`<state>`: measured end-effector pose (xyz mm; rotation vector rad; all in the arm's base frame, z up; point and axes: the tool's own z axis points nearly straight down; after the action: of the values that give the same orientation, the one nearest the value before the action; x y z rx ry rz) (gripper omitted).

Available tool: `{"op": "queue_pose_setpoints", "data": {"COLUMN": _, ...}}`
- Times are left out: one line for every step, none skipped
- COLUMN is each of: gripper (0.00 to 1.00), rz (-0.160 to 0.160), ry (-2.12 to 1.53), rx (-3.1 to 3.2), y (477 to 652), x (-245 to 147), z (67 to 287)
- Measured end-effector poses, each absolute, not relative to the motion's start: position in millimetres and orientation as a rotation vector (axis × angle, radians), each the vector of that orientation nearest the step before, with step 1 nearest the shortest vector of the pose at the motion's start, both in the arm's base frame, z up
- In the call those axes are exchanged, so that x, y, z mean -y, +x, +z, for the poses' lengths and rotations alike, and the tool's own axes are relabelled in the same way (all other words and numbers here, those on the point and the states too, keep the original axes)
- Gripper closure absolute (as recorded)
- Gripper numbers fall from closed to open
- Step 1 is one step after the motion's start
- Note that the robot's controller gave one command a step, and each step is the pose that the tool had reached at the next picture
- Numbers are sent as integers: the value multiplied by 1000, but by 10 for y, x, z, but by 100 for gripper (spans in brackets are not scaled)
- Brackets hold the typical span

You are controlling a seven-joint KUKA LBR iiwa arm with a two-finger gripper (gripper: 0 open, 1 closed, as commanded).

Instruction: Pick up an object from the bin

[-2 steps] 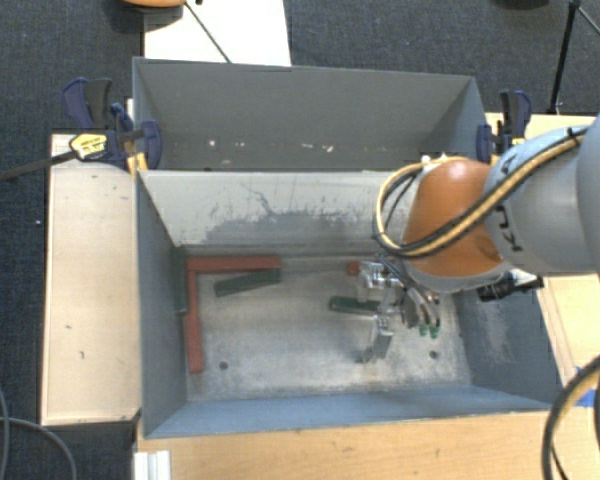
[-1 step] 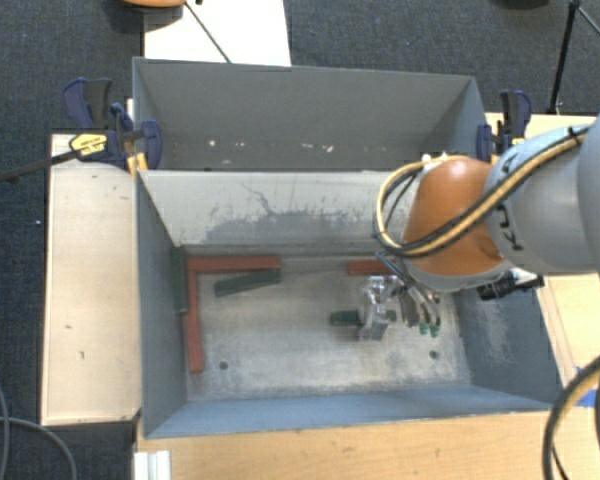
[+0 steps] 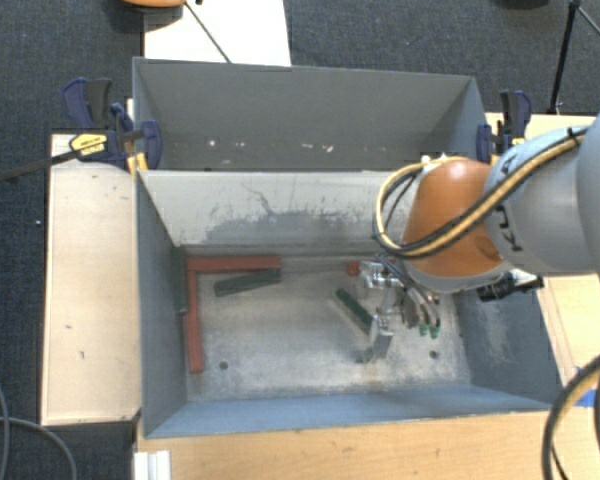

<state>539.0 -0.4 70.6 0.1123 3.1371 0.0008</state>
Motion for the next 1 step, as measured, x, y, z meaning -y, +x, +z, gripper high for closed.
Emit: {"op": "queue_pose_setpoints", "data": {"gripper": 100, "rz": 1, "ry": 112, "rx": -3137, "y": 5390, "x": 4, "z": 707}}
